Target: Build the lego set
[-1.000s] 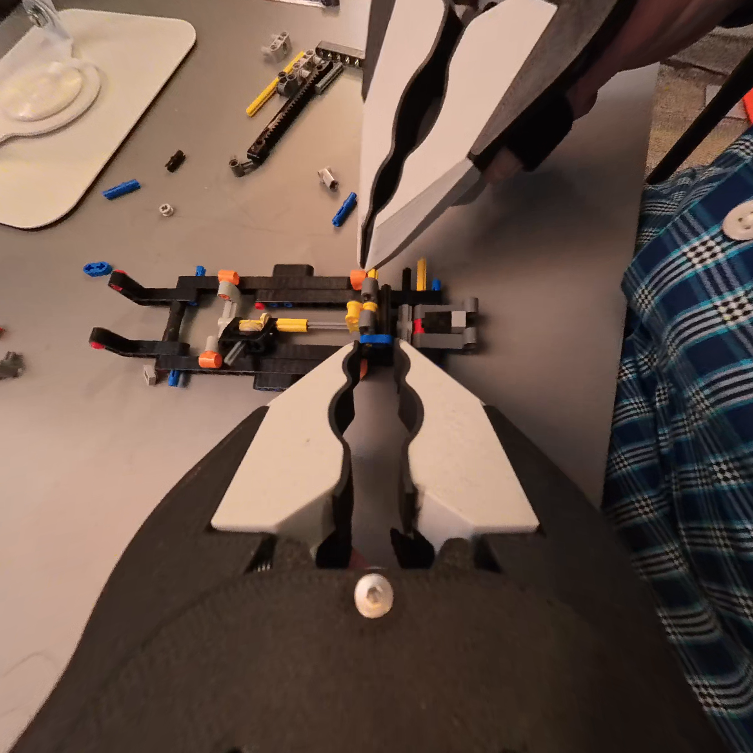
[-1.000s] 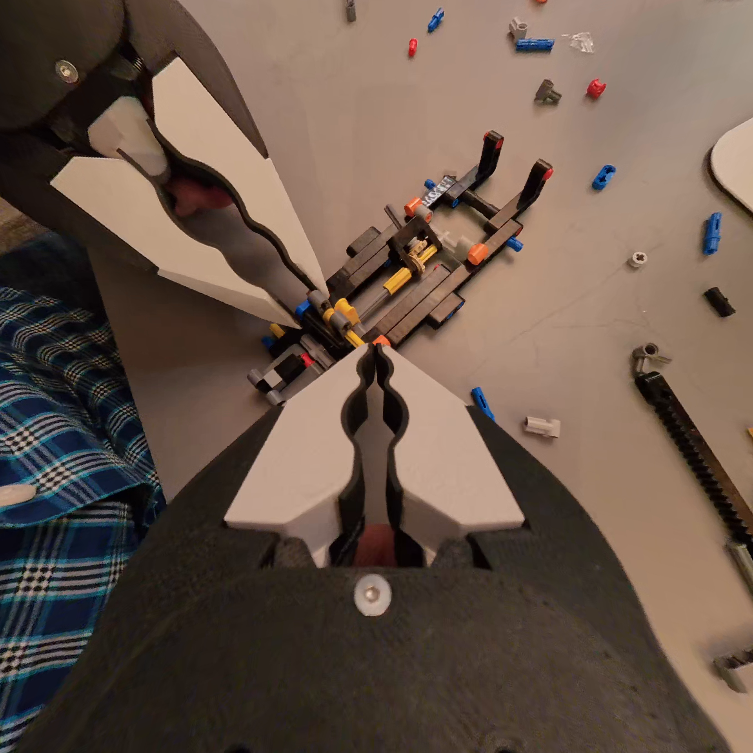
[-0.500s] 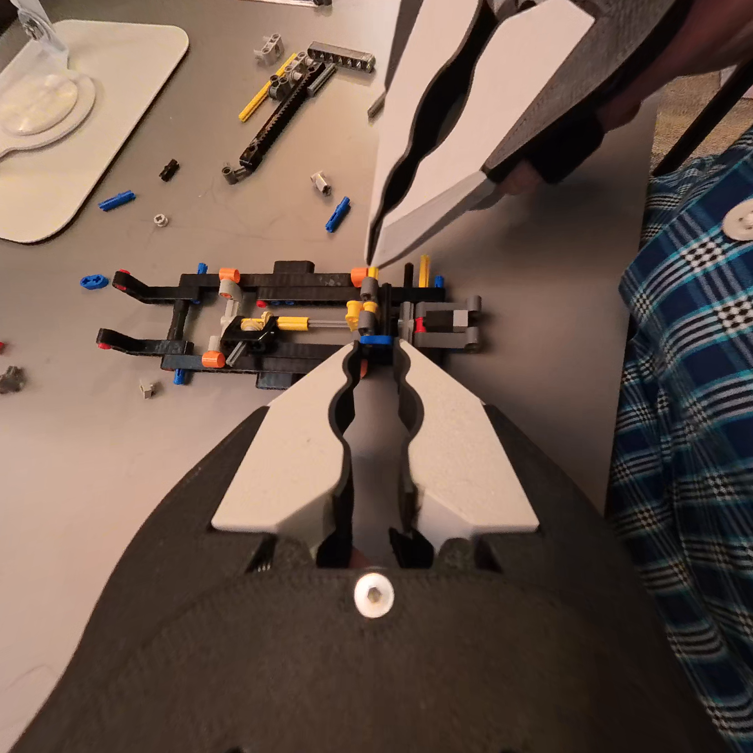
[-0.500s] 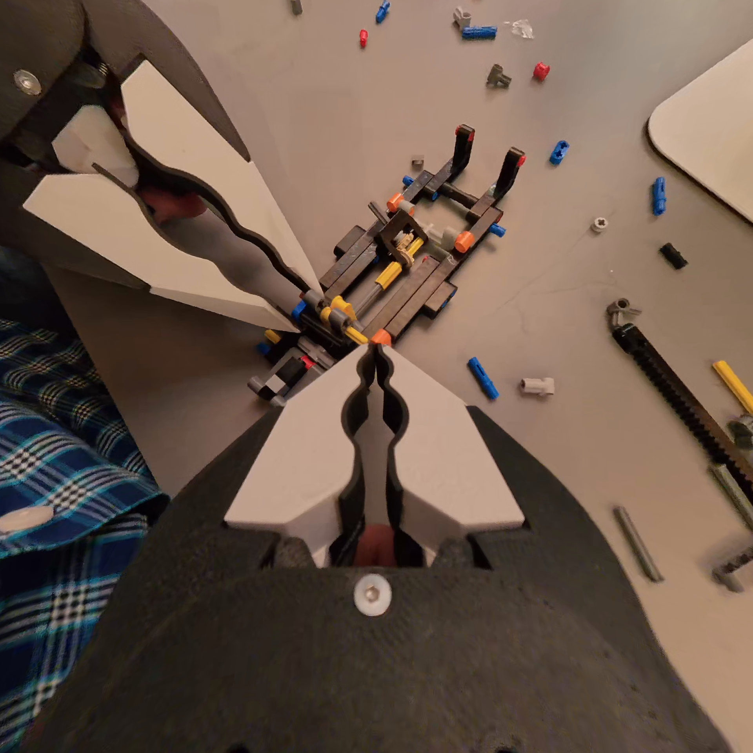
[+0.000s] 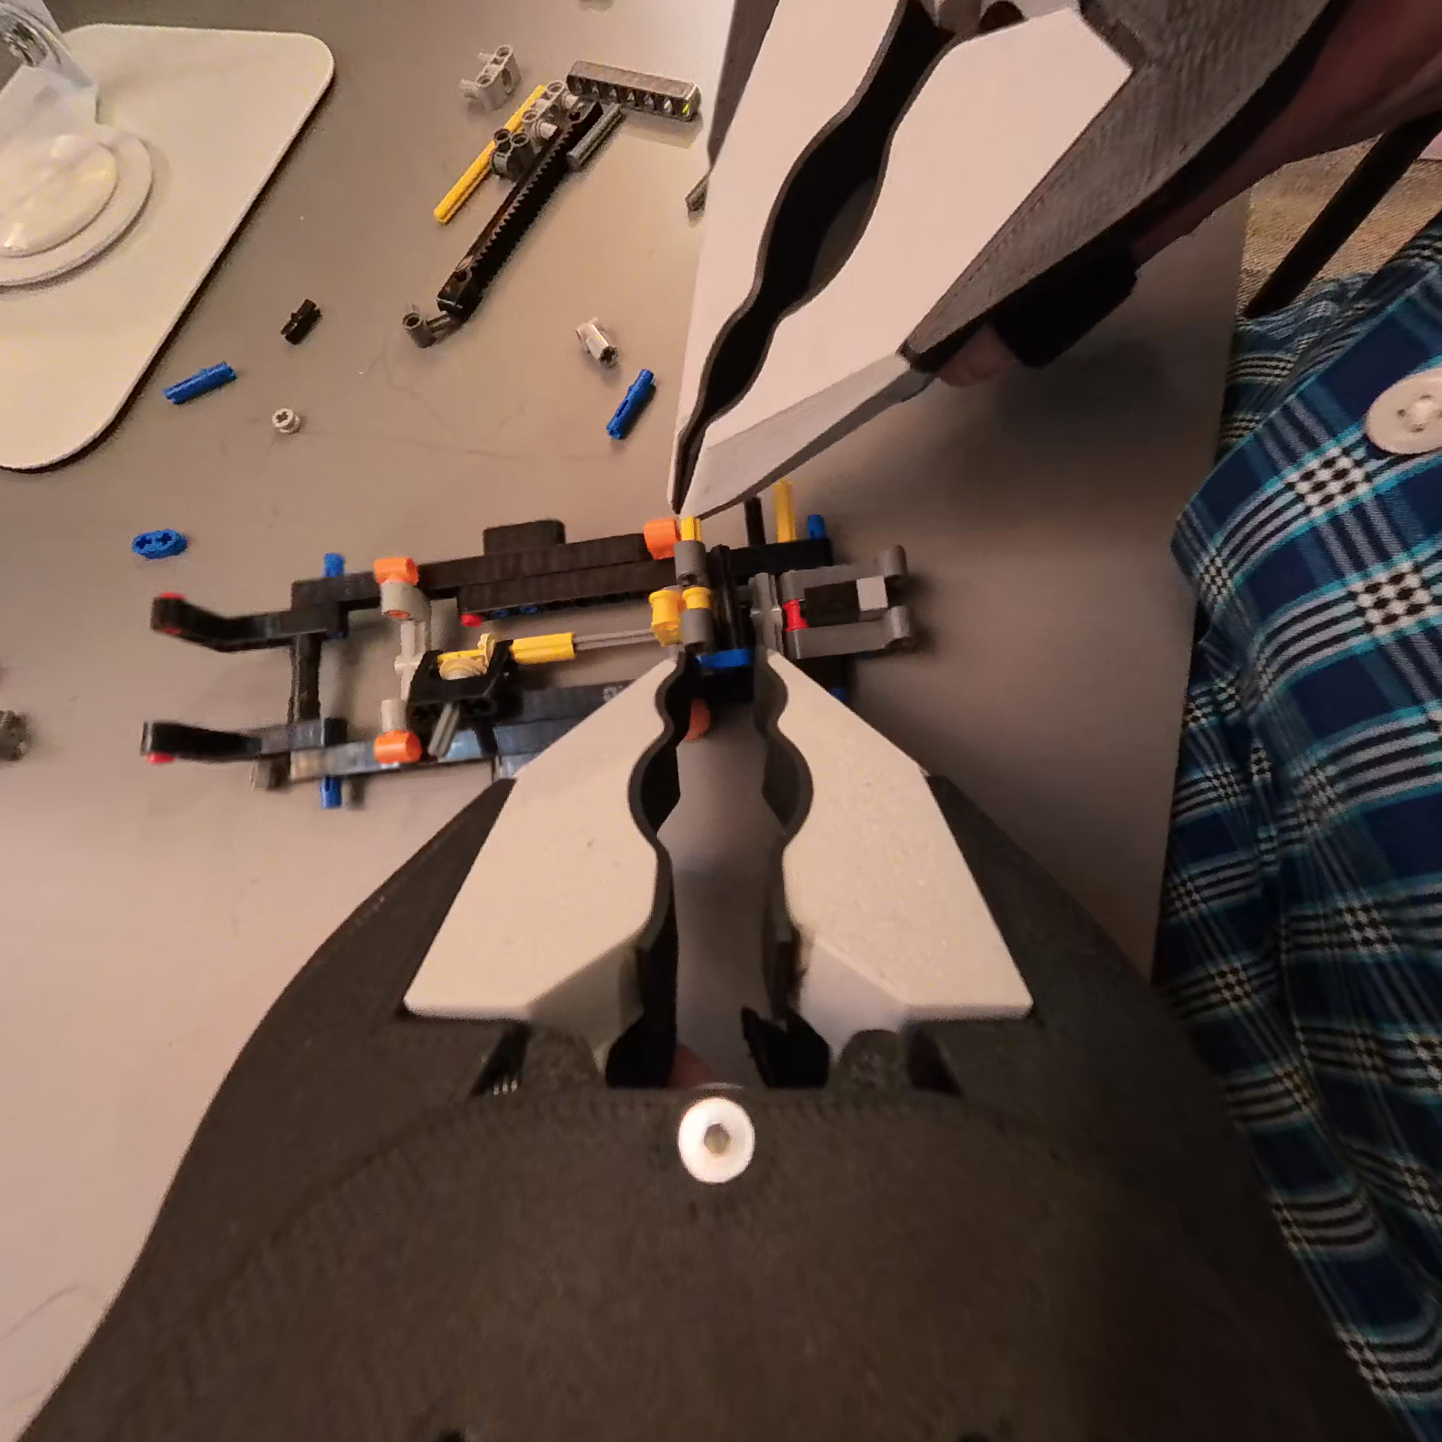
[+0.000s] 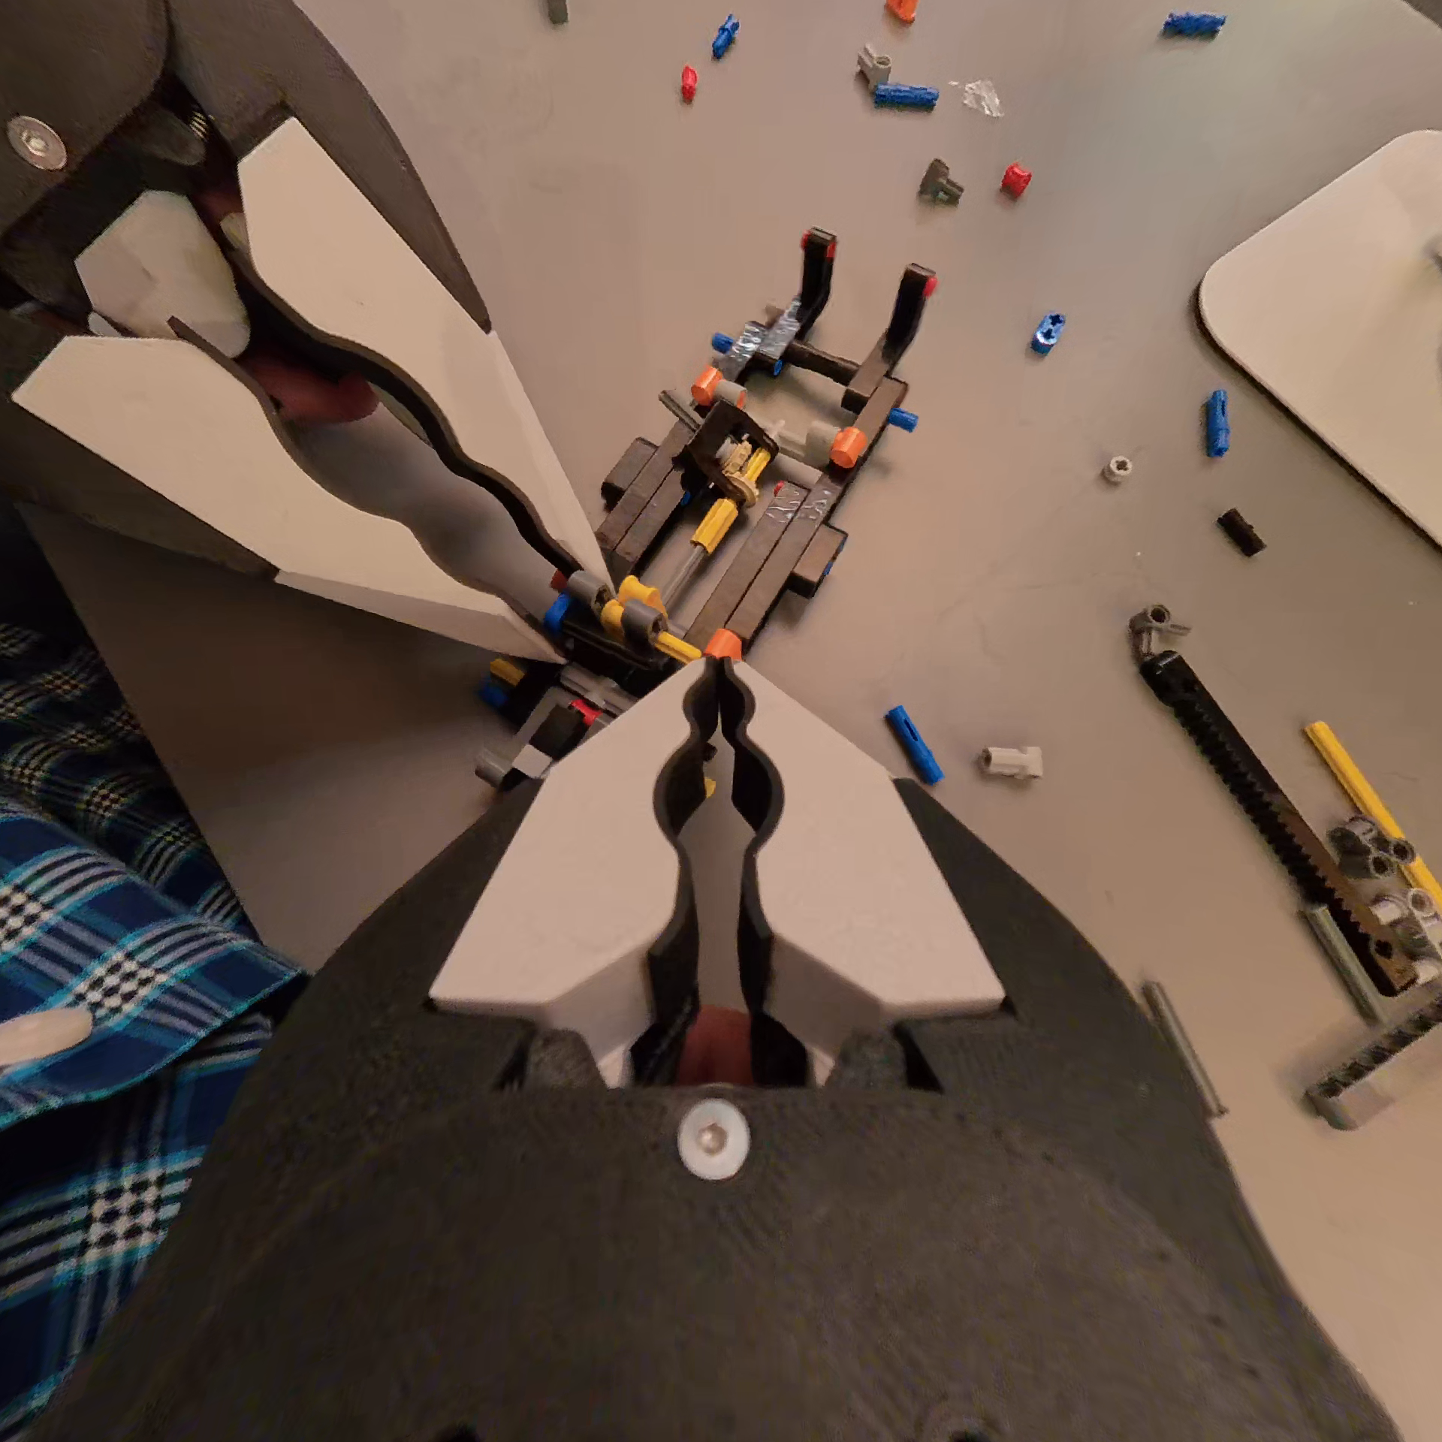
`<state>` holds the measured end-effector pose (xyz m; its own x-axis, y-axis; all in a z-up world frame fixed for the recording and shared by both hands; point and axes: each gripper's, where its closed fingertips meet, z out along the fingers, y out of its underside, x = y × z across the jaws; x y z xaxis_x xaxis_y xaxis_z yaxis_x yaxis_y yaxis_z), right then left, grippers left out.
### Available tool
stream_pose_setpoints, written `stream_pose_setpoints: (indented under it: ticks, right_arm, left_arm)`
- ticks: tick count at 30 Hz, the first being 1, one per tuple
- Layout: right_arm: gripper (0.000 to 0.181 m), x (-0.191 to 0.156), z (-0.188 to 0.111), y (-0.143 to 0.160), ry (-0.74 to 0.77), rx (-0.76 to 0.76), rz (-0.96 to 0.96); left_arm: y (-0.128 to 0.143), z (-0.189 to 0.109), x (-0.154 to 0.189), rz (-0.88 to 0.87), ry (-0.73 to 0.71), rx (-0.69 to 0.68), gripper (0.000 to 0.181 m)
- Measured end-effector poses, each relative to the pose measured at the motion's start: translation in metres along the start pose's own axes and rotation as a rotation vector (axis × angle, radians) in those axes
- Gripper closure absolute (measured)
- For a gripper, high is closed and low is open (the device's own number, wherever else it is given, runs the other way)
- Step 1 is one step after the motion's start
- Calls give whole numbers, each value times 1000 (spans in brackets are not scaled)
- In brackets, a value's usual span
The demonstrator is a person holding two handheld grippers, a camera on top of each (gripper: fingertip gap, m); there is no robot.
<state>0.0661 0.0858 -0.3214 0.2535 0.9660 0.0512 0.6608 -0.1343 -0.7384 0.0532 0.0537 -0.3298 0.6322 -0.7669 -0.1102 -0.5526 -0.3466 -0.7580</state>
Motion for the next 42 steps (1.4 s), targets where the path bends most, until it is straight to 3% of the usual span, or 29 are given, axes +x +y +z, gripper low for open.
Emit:
stream_pose_setpoints:
  ticks: [3, 6, 11, 13, 16, 21, 42]
  right_arm:
    - [181, -2, 1, 1, -8, -9, -21]
    - [181, -28, 6, 3, -58, -21, -104]
    - [181, 8, -7, -2, -16, 27, -18]
    - [181, 6, -7, -5, -44, 39, -4]
    - [162, -6, -6, -9, -112, 56, 56]
    - [151, -18, -1, -8, -135, 41, 91]
    - [170, -15, 4, -3, 5, 2, -64]
  left_arm:
    - [0, 0, -1, -1, -8, 1, 168]
    - [-3, 3, -1, 4, -17, 1, 167]
    - [-1, -7, -3, -48, -28, 26, 162]
    - [0, -6, -2, -42, -28, 19, 161]
    - [-1, -6, -4, -53, -31, 25, 162]
    - [-1, -4, -2, -30, -38, 16, 166]
    - [1, 0, -5, -30, -51, -5, 167]
